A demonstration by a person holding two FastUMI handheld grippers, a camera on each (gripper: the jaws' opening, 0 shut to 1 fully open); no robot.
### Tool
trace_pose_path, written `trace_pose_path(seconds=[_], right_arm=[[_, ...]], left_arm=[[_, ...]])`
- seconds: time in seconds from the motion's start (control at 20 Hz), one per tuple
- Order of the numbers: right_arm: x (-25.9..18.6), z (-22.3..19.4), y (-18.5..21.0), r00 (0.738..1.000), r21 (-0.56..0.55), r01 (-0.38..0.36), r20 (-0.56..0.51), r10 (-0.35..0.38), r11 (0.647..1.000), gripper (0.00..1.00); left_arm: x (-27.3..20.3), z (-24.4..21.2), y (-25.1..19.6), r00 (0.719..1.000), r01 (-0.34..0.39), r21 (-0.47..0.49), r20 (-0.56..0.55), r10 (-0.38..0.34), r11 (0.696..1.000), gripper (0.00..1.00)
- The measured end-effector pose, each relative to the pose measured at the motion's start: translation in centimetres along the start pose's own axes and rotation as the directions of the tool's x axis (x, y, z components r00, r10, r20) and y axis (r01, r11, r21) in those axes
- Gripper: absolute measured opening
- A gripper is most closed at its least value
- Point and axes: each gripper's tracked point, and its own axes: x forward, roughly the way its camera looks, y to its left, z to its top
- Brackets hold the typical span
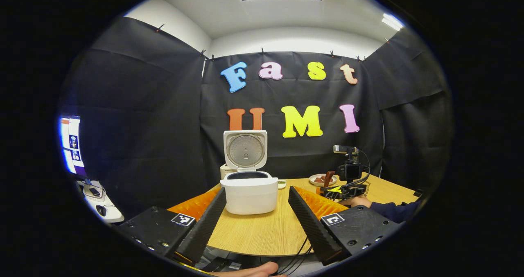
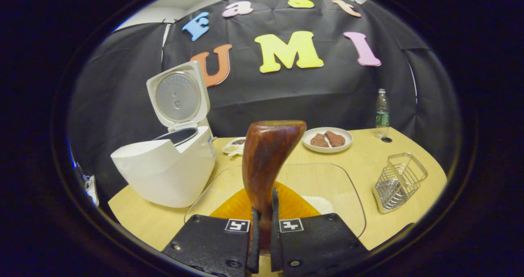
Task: Close the left gripper, press the button to open the rice cooker; take a wooden spoon from the chopstick holder with the right hand, scoop a spoonful of rice and pour it into the rice cooker, then put the wooden spoon back into the chopstick holder.
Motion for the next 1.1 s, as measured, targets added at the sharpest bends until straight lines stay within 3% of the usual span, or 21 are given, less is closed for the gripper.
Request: trace_pose_path(seconds=[0.2, 0.35, 0.55, 0.75, 0.95, 1.1], right_arm=[[0.5, -0.3, -0.4, 0.997, 0.241, -0.037, -0.051, 0.051, 0.97, 0.15], [0.5, 0.0, 0.4, 0.992, 0.347, -0.075, -0.065, 0.104, 0.935, 0.15], [0.5, 0.3, 1.2, 0.989, 0.388, -0.1, -0.065, 0.136, 0.916, 0.16], [0.1, 1.1, 1.5, 0.976, 0.515, -0.175, -0.019, 0.215, 0.839, 0.12], [0.1, 1.5, 0.0, 0.977, 0.527, -0.172, -0.015, 0.211, 0.832, 0.16], [0.0, 2.8, -2.1, 0.98, 0.576, -0.176, 0.027, 0.196, 0.798, 0.16]], left_arm=[[0.5, 0.0, 0.5, 1.0, -0.001, -0.012, 0.007, 0.002, 1.0, 0.96], [1.0, -0.4, 0.1, 1.0, -0.005, -0.008, 0.002, 0.005, 1.0, 0.96], [1.3, -0.7, -0.9, 1.0, 0.014, 0.022, -0.011, -0.013, 1.0, 0.96], [1.5, -0.7, -1.1, 1.0, 0.018, 0.015, -0.016, -0.018, 1.0, 0.96], [3.5, -0.1, -0.7, 1.0, -0.009, -0.009, -0.013, 0.009, 1.0, 0.96], [5.6, -0.2, -1.1, 1.0, -0.012, -0.017, -0.028, 0.011, 1.0, 0.96]])
